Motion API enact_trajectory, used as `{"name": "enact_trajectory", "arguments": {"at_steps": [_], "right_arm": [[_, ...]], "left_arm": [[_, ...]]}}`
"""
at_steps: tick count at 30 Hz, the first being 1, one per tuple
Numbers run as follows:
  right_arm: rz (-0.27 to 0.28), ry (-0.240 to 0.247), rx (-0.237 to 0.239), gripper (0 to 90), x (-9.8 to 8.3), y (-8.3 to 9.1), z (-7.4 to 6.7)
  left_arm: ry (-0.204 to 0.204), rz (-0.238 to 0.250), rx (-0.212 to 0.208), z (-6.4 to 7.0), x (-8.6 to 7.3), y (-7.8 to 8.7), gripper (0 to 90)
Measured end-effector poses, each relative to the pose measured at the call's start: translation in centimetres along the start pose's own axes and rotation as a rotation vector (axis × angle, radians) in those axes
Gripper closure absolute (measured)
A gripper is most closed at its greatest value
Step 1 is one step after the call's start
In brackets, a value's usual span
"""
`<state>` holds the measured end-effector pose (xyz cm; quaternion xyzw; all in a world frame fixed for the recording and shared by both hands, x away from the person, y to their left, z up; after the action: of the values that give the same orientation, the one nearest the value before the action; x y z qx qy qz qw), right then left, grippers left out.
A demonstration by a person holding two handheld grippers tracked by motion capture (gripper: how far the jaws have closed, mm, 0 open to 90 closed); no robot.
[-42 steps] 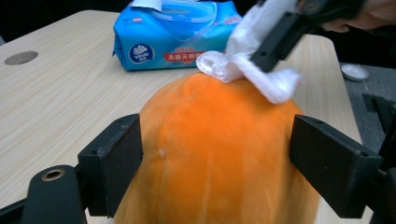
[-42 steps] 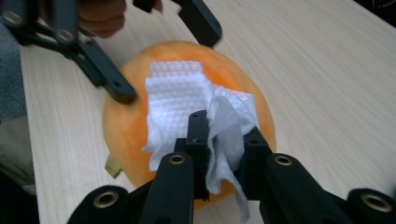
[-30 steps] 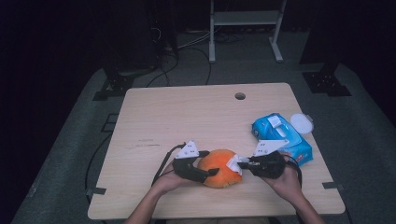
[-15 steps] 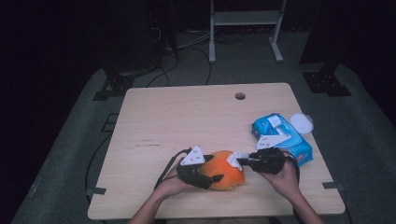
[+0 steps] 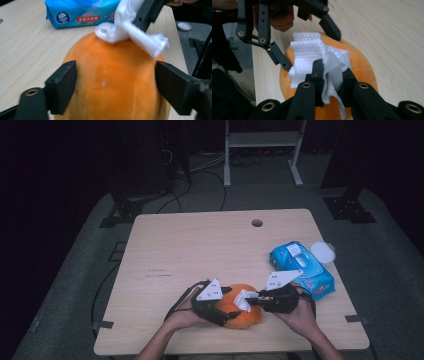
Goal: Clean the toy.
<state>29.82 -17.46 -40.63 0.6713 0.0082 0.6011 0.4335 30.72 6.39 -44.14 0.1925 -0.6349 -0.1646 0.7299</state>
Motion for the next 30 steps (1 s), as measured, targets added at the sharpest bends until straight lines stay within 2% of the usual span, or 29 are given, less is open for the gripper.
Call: {"name": "enact_trajectory", "arguments": {"at_steps": [4,7,14,16,23,27,30], "right_arm": [[-0.017,-0.059,-0.004,77.6,-1.1,0.1,1.4],[-0.046,-0.079,-0.016,77.7,-2.0,0.2,1.9],[-0.094,-0.077,-0.027,77.6,-2.4,0.1,2.0],[-0.091,-0.084,-0.028,77.5,-2.5,0.1,2.1],[-0.053,-0.103,-0.057,77.5,-1.8,-0.2,2.2],[-0.032,-0.128,-0.045,77.5,-1.7,-0.1,2.2],[0.008,-0.102,-0.016,77.5,-0.8,0.2,1.2]], "left_arm": [[0.034,0.014,-0.006,-0.5,-0.3,0.3,23.5],[0.049,0.019,-0.001,-0.8,-0.6,0.6,23.8],[0.054,0.032,0.002,-1.0,-0.8,0.7,23.8],[0.058,0.036,0.004,-1.0,-0.8,0.6,23.8],[0.01,0.028,-0.025,-0.2,-0.5,0.2,19.6],[0.001,0.02,-0.014,0.2,-0.2,-0.1,19.6],[-0.025,0.004,-0.014,0.7,0.3,-0.6,19.5]]}}
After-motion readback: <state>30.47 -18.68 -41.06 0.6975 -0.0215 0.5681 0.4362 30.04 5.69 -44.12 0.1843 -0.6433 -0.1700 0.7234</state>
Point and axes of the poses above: each handheld gripper's, and its own axes: y roughly backward along the jaws, x roughly out of its top, z roughly to its right, the point moved 1 cm from there along -y, roughly forward along the jaws, and after that the axes turned 14 degrees about -x, right-handed, at the moved point
